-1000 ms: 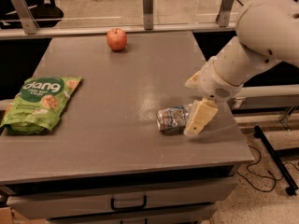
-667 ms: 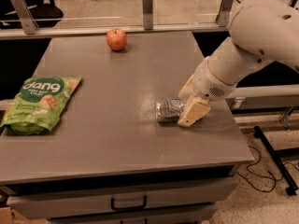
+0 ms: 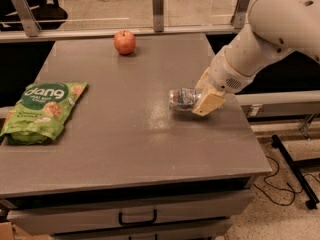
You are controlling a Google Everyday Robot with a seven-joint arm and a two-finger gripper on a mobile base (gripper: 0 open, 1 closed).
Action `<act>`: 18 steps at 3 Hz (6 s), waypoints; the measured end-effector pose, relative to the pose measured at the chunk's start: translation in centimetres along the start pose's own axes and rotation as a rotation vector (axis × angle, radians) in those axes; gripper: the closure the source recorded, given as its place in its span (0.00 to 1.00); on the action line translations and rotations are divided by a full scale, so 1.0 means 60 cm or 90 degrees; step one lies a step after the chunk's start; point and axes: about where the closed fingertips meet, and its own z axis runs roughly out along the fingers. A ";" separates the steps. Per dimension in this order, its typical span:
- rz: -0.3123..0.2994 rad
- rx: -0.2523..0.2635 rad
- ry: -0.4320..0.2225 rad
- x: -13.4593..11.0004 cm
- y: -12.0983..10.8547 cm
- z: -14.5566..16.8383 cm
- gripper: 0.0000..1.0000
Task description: Move redbull can near apple
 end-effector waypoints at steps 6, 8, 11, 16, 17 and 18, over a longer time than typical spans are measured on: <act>0.022 0.175 -0.065 -0.007 -0.298 0.006 1.00; -0.023 0.166 -0.074 -0.074 -0.403 0.080 1.00; -0.079 0.096 -0.070 -0.161 -0.422 0.171 0.59; -0.075 0.064 -0.120 -0.166 -0.399 0.133 0.00; -0.022 0.097 -0.204 -0.114 -0.401 0.040 0.00; 0.035 0.170 -0.267 -0.031 -0.399 -0.094 0.00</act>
Offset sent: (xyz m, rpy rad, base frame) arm 0.0293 -0.0172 0.0346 0.0012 -0.0874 -0.0276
